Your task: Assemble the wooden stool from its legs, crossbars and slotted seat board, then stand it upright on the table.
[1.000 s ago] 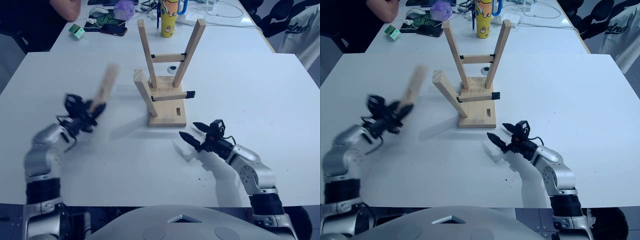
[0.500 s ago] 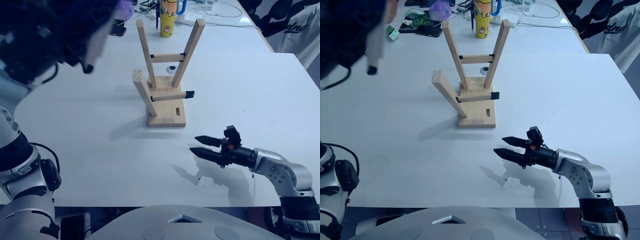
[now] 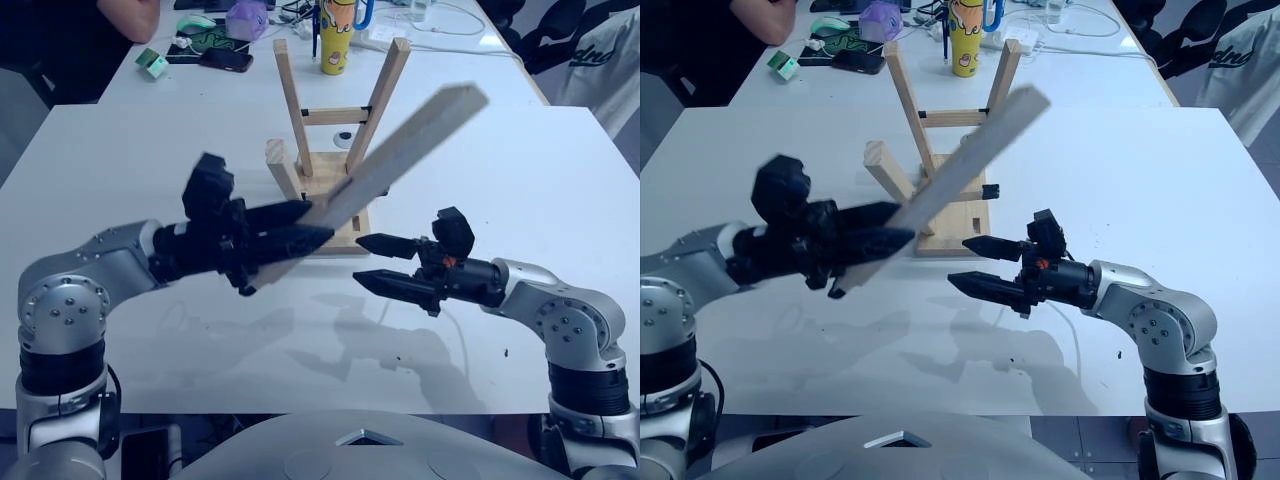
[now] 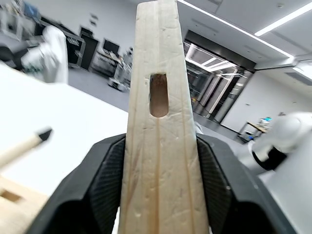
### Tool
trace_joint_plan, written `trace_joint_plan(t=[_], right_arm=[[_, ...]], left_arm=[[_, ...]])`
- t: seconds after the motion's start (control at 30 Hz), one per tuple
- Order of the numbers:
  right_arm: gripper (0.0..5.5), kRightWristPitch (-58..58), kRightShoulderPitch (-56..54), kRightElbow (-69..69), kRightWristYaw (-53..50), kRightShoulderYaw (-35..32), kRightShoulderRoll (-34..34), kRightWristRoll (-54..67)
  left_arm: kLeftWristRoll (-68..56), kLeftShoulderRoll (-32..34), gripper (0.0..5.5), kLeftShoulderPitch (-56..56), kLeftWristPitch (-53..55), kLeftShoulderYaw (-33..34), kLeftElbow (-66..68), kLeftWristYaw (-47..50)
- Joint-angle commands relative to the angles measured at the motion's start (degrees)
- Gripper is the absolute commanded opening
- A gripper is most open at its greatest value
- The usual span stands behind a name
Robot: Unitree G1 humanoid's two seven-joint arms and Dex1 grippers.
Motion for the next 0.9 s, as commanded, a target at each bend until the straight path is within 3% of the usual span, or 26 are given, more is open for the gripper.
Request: trace_joint_plan(t=[0.03,0.23,0.67,0.9], right_arm=[[4.71,0.8,-1.3,-0.2,-2.5,-1.4,1.2,3.9],[4.71,7.0,-0.9,-0.6,-2.9,-3.1,-1.3,17.8],[4.71,5.6,-2.4,1.5,-6.7,-3.6,-1.6,21.9],[3.79,5.4,-2.4,2.1,-5.6,-3.6,-2.8,21.4]], left_arm=[[4.4,2.0,2.07,2.8,-0.4,-2.2,0.0,-4.0],[7.7,1.3,2.07,2.1,-1.7,-3.1,3.7,-7.4],[9.1,1.3,2.07,2.7,-0.3,-6.8,3.5,-9.8],[10.4,3.1,2.07,2.0,0.2,-6.4,5.1,-12.2]])
